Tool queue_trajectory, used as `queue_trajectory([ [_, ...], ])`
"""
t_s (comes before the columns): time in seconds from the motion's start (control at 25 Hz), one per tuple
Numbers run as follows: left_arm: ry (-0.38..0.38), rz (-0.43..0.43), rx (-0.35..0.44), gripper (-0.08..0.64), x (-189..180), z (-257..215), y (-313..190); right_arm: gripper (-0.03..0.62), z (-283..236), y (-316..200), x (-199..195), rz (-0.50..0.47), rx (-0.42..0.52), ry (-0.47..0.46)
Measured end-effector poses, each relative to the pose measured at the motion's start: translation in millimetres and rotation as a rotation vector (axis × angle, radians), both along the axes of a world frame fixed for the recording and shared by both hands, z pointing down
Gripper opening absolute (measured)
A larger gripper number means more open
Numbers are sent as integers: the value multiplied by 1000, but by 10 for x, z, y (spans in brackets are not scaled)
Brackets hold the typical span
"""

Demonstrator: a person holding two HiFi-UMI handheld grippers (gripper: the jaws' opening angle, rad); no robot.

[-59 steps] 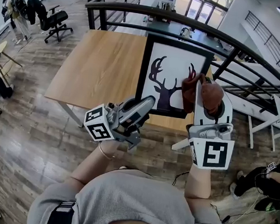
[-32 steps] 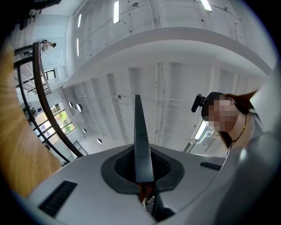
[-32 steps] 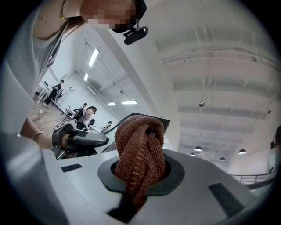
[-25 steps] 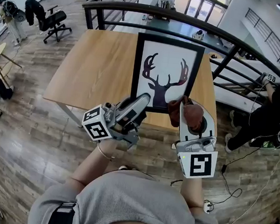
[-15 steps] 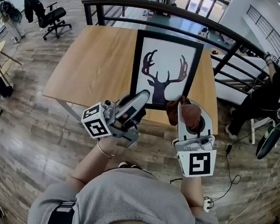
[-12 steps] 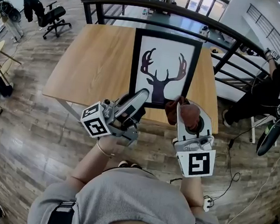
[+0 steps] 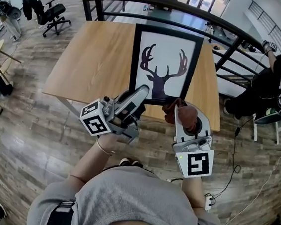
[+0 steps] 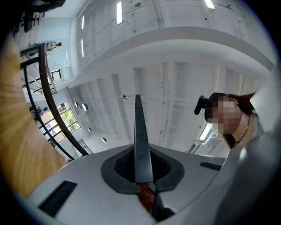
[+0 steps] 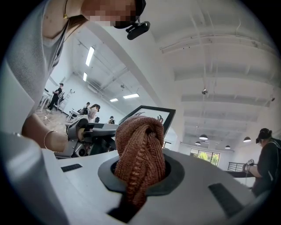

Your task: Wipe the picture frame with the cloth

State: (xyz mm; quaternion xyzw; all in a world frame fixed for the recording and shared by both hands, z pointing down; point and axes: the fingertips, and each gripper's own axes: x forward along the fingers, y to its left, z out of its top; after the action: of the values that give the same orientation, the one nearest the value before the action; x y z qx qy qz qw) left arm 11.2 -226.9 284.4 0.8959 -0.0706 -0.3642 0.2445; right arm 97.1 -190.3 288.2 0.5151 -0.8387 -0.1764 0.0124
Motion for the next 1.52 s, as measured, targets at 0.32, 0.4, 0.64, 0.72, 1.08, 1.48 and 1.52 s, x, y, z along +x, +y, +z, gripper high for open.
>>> queue_trajectory([
  [0.32,3,-20,-75,20,-38,198,-108,46,289,38,35,-30,-83,-11],
  [0.4,6,-31,-149,20,-82,393,-194,46,374,20,77,-18,-107,-13],
  [0.64,-26,-53,-434,20,-130,1341,-444,46,735,-74,307,6,-205,35],
  [0.72,-31,-46,-503,20,-136,1615,-445,46,850,-93,316,3,-244,19],
  [1.08,-36,-15,-756,20,-60,2743,-437,46,1130,-132,316,-25,-303,-37],
  [1.48,-67,32,-949,21,0,3590,-463,46,1126,-151,261,-92,-317,-244],
  [1.52,-63,32,-961,21,-8,3650,-479,46,1136,-157,248,-99,-319,-249],
])
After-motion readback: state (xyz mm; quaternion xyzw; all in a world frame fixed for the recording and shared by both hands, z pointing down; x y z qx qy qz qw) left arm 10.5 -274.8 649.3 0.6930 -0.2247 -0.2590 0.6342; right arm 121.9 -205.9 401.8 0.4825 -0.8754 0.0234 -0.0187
